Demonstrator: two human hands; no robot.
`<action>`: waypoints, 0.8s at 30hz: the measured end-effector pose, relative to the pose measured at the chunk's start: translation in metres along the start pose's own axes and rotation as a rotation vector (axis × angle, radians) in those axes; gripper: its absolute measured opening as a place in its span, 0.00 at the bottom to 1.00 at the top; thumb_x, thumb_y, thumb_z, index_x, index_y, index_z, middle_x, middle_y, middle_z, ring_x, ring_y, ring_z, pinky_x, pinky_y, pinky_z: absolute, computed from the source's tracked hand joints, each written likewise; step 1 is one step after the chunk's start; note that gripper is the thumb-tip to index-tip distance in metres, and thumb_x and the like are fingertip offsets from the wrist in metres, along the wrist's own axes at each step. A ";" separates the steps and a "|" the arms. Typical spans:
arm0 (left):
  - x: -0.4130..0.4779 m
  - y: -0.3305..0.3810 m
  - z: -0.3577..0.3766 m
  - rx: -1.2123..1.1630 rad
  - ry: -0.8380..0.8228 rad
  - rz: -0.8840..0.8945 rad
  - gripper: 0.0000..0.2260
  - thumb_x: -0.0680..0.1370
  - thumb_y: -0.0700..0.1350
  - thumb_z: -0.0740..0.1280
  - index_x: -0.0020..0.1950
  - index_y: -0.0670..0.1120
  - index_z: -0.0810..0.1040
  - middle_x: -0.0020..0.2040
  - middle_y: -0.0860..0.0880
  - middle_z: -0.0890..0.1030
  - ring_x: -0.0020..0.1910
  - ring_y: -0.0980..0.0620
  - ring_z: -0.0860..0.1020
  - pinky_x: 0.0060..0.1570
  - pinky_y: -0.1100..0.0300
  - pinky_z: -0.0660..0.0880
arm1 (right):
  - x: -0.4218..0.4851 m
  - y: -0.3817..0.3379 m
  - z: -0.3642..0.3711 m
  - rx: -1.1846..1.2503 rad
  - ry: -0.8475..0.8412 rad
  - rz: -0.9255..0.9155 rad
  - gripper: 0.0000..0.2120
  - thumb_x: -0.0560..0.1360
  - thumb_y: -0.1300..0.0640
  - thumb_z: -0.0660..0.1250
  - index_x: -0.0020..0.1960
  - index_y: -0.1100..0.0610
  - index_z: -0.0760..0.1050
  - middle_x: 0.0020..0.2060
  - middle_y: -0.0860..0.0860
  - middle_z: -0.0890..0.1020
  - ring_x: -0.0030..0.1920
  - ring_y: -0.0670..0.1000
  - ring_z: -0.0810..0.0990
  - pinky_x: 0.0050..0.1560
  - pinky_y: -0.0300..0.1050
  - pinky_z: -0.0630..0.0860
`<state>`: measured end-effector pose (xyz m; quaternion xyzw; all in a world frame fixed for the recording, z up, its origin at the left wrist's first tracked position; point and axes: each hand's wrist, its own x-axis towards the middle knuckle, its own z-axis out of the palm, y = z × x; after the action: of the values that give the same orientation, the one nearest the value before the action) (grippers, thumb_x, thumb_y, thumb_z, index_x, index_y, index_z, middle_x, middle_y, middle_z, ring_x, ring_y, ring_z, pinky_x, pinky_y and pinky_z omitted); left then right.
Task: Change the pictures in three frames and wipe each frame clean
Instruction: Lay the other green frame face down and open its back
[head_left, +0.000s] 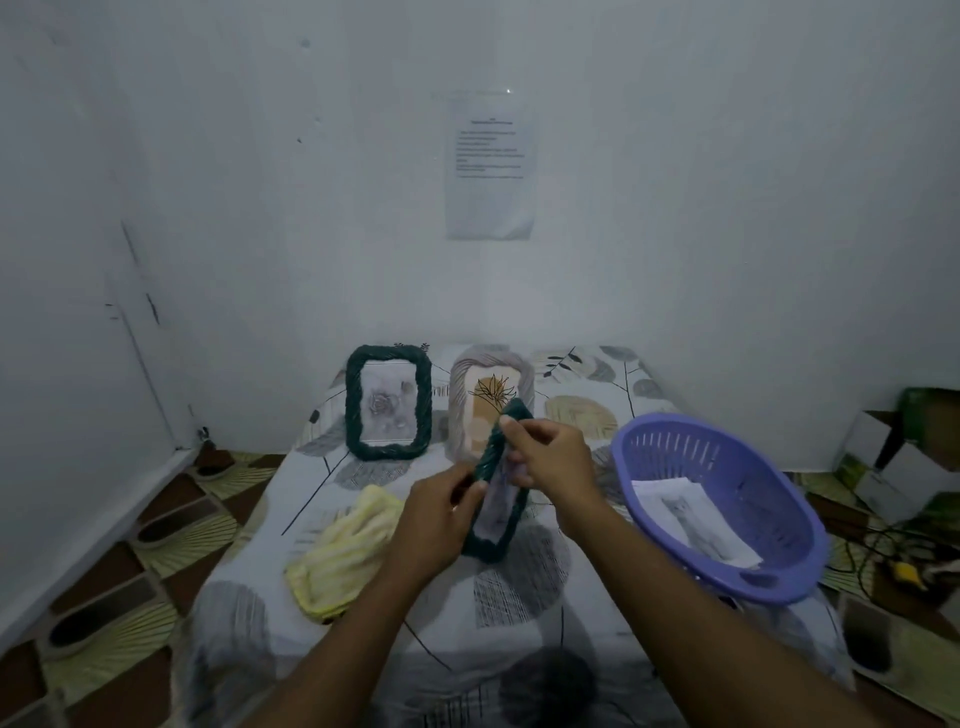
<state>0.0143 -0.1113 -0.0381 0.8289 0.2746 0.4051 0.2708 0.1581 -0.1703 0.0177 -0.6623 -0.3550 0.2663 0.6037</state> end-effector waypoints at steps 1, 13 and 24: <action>-0.001 0.005 0.001 0.020 -0.015 0.040 0.12 0.78 0.53 0.61 0.51 0.48 0.79 0.41 0.53 0.82 0.37 0.58 0.78 0.37 0.61 0.74 | 0.001 -0.001 0.000 -0.008 0.023 0.016 0.17 0.71 0.48 0.74 0.53 0.59 0.80 0.44 0.54 0.84 0.42 0.53 0.85 0.41 0.52 0.84; 0.020 -0.012 -0.005 -0.244 -0.082 -0.575 0.21 0.81 0.53 0.59 0.72 0.45 0.66 0.67 0.45 0.74 0.62 0.46 0.74 0.62 0.50 0.72 | 0.003 0.014 -0.043 0.213 -0.122 0.158 0.09 0.79 0.58 0.64 0.49 0.62 0.80 0.37 0.54 0.83 0.37 0.52 0.81 0.38 0.45 0.79; -0.008 -0.040 0.015 -0.258 -0.207 -0.544 0.41 0.64 0.49 0.80 0.70 0.54 0.61 0.54 0.51 0.75 0.52 0.53 0.77 0.47 0.59 0.77 | 0.012 0.081 -0.036 0.162 -0.098 0.274 0.09 0.80 0.59 0.62 0.54 0.58 0.81 0.42 0.54 0.85 0.40 0.53 0.82 0.36 0.45 0.77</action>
<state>0.0128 -0.0924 -0.0771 0.7209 0.4034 0.2628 0.4985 0.2052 -0.1847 -0.0568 -0.6401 -0.2677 0.4057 0.5950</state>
